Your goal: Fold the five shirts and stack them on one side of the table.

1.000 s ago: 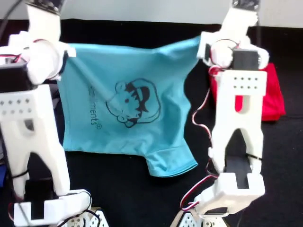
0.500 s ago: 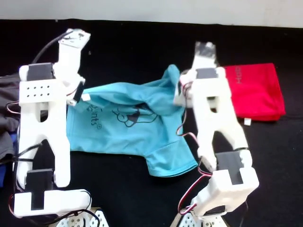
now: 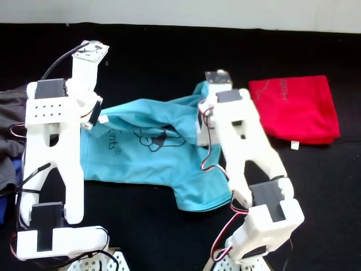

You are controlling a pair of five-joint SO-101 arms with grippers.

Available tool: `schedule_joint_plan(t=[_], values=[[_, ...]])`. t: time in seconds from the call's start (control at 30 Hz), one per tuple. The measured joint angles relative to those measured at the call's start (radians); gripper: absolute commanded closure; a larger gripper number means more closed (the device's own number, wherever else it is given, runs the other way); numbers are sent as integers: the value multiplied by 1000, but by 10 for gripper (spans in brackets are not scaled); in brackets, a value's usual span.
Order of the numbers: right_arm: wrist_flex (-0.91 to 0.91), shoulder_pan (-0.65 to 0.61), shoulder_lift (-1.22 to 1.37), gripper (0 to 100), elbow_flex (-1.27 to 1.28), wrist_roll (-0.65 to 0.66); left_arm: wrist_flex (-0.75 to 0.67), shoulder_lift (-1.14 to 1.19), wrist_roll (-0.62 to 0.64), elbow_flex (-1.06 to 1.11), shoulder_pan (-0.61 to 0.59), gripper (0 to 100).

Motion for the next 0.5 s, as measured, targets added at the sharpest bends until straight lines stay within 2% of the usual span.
schedule_joint_plan(t=[0.13,0.27,0.5], values=[[92,-2,0,834,-114,195,0,0,0,0,0,992],[104,-2,5,835,-137,353,0,0,0,0,0,992],[51,-23,6,836,-130,400,-2,0,0,0,-8,992]])
